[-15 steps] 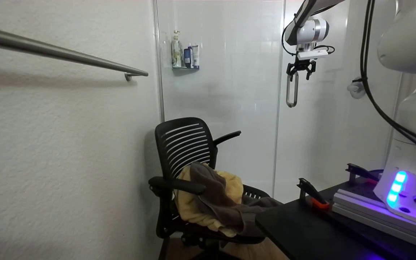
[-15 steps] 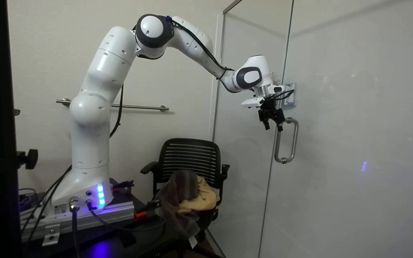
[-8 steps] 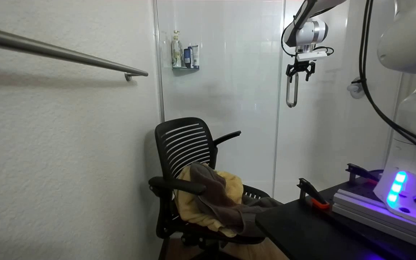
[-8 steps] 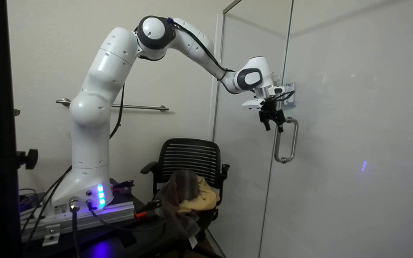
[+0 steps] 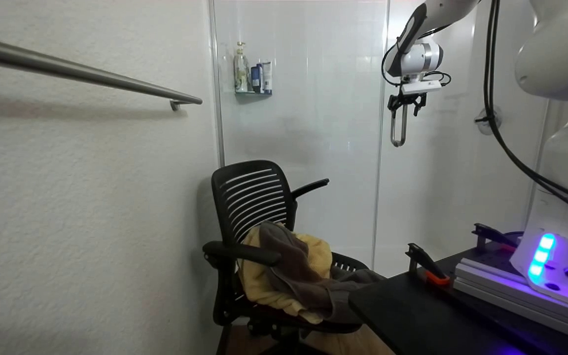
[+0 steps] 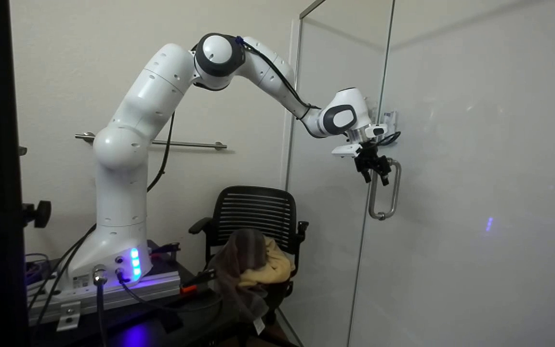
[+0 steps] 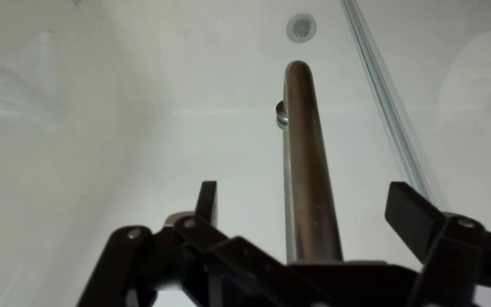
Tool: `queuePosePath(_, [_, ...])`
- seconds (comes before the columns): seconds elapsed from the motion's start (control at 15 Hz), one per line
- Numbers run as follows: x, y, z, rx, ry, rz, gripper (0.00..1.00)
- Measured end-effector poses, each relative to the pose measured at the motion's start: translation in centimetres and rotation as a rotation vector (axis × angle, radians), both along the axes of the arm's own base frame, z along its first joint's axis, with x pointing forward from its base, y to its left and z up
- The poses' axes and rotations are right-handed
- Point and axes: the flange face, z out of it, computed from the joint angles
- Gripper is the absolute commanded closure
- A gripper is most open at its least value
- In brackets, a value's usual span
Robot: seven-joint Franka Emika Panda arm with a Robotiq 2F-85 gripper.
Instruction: Open the door
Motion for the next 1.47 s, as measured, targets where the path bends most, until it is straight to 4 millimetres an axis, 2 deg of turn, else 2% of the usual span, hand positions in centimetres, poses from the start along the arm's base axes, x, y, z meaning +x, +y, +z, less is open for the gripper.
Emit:
queuePosePath(0.67, [-0.1,0.0,-0.3,0.012,0.016,-0.006,0.97])
queuePosePath(0.93, [0.1,0.5,-0.2,0.026,-0.001,-0.107,0.94])
queuePosePath(1.47, [1.3,4.6,-1.0,-0.112,-0.06,-0.464,0.94])
